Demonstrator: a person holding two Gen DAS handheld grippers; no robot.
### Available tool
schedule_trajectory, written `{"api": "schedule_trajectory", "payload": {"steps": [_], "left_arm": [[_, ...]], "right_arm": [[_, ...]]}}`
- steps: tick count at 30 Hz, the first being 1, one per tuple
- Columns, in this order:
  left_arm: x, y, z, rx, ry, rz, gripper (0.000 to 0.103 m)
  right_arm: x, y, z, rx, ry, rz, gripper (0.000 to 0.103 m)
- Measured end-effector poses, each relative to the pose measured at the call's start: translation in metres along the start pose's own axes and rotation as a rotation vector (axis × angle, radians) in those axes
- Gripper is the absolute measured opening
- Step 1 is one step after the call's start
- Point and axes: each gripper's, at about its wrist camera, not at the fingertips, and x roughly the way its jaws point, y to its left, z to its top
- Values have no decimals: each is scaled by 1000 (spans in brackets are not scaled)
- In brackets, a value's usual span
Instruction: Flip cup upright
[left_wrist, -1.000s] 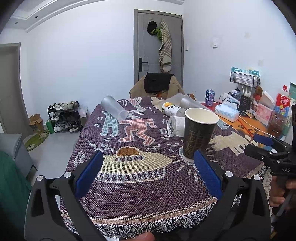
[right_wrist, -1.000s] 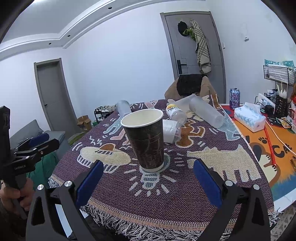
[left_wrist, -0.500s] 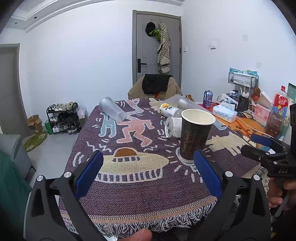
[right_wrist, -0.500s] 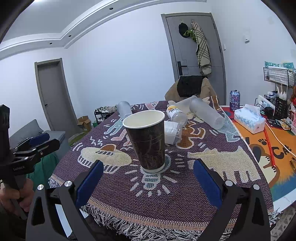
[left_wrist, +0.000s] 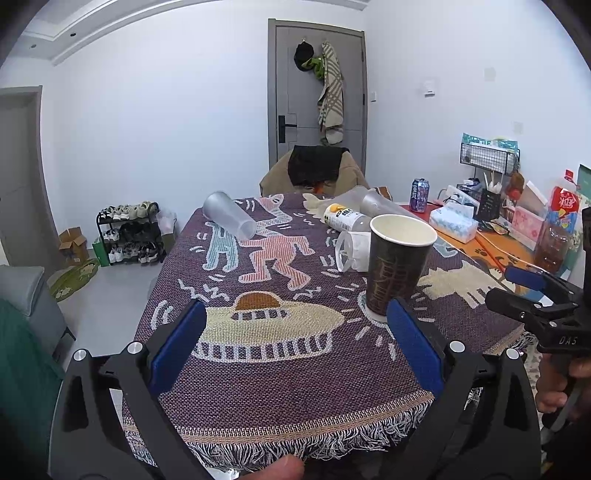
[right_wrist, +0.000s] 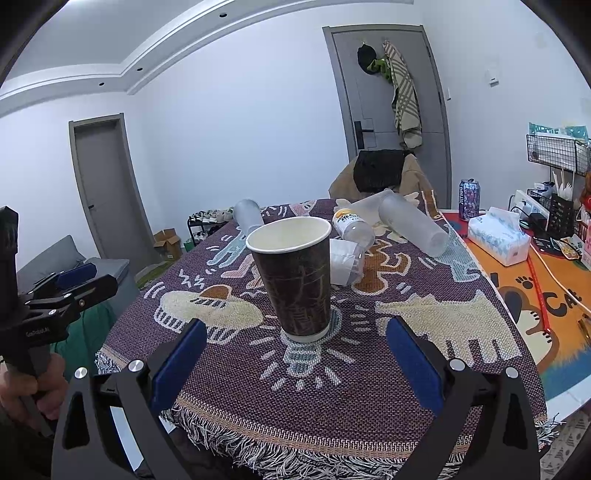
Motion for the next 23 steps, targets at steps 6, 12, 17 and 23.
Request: {"api": "schedule_trajectory", "payload": {"steps": [6,12,17,23], "left_arm": [[2,0,-2,1,8,-2,97],[5,0,-4,11,16,3,97],[11,2,-4,-4,27,-2,97],[36,14,-13,-56,98,-22,97]], "right_arm": [[4,0,-1,2,9,-3,95],[11,-1,-7,2,32,-3,95],[19,-5,-10,7,50,-10,95],[42,-5,-11,-6,104,-18,95]]}}
